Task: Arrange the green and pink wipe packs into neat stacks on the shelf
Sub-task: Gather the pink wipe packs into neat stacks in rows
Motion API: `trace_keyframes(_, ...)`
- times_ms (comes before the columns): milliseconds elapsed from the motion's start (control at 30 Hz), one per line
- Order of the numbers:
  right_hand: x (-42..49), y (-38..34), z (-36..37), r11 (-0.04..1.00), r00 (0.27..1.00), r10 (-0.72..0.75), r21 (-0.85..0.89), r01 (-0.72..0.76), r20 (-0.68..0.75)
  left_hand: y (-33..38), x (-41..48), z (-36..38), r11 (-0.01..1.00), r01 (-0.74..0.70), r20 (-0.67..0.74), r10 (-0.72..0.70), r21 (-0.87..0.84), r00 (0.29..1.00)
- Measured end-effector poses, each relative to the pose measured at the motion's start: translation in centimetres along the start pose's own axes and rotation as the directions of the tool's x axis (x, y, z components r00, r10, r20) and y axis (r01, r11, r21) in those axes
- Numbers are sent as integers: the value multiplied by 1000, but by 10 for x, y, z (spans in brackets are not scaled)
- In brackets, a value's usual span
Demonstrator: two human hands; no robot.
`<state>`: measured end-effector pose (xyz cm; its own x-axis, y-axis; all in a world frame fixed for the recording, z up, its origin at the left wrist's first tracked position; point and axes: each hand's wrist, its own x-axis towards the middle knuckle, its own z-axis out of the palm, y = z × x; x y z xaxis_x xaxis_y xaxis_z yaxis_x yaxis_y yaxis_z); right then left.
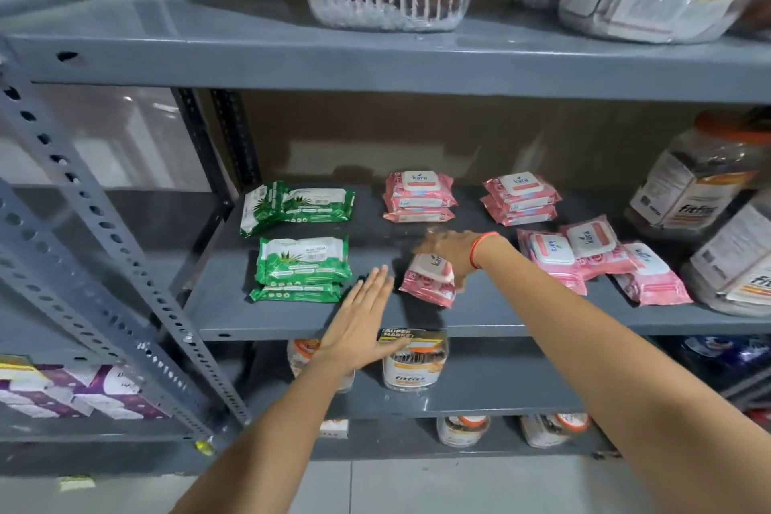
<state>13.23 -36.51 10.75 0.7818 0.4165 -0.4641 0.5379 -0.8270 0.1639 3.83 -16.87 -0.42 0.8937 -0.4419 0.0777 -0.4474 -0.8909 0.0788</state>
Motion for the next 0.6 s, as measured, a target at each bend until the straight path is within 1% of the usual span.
trace_keyframes(67, 5, 1, 5, 996, 1000, -17, -85, 18, 17, -4, 4, 5, 1000, 16, 44, -17, 22, 999)
trace_keyframes(200, 10, -2, 10, 990, 998, -57, -127, 59, 18, -10, 4, 9, 998, 34, 78, -38, 52, 996)
trace_keyframes(333, 13, -1, 14, 994, 997, -76, -83, 74, -28, -9, 5, 8, 997, 67, 51, -70, 47, 996)
trace_keyframes(500, 14, 4, 15, 997, 996, -64, -47, 61, -67, -6, 5, 10, 992, 118, 31, -120, 49, 992)
trace_keyframes(600, 14, 7, 18, 998, 992, -58, 24, 61, -113, -5, 5, 11, 990, 125, 33, -127, 71, 991)
